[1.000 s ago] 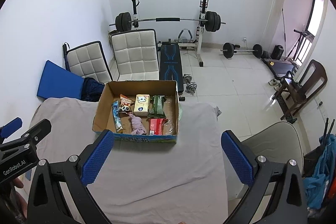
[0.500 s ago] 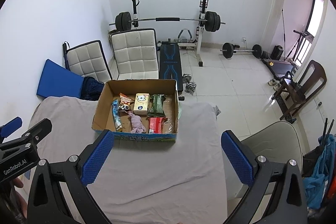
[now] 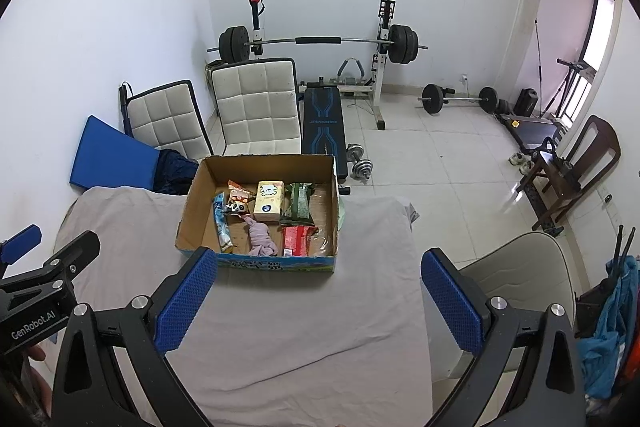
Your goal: Organize soft objects
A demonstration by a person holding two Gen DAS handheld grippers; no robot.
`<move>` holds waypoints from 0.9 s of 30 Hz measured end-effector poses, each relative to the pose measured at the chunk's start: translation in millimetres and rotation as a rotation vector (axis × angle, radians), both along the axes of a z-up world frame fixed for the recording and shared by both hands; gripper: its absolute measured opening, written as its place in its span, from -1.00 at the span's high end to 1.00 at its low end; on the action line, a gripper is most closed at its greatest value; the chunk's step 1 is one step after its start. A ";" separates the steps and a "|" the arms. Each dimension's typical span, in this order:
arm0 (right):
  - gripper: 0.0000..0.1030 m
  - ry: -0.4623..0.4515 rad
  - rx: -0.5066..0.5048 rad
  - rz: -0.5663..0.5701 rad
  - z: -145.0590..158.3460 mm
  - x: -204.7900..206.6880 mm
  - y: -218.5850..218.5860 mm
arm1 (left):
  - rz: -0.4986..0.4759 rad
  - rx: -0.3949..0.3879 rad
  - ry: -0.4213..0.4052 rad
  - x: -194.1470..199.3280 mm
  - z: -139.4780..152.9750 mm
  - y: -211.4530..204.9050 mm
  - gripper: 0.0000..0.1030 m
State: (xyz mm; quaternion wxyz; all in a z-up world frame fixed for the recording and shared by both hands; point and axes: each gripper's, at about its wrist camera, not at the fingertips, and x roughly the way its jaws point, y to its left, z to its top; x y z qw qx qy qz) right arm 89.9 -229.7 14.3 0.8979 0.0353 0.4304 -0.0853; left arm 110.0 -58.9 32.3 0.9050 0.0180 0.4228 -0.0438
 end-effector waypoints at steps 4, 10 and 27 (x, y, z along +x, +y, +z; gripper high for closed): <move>-1.00 -0.002 -0.003 -0.002 0.2 -0.8 0.1 | 0.001 0.008 -0.004 -0.5 0.5 0.2 -1.00; -1.00 -0.007 -0.010 -0.004 3.6 -4.0 -1.3 | -0.003 0.012 -0.007 -0.6 3.5 2.8 -1.00; -1.00 -0.005 -0.010 0.000 8.5 -4.5 -2.1 | -0.005 0.016 -0.005 -0.2 4.4 1.7 -1.00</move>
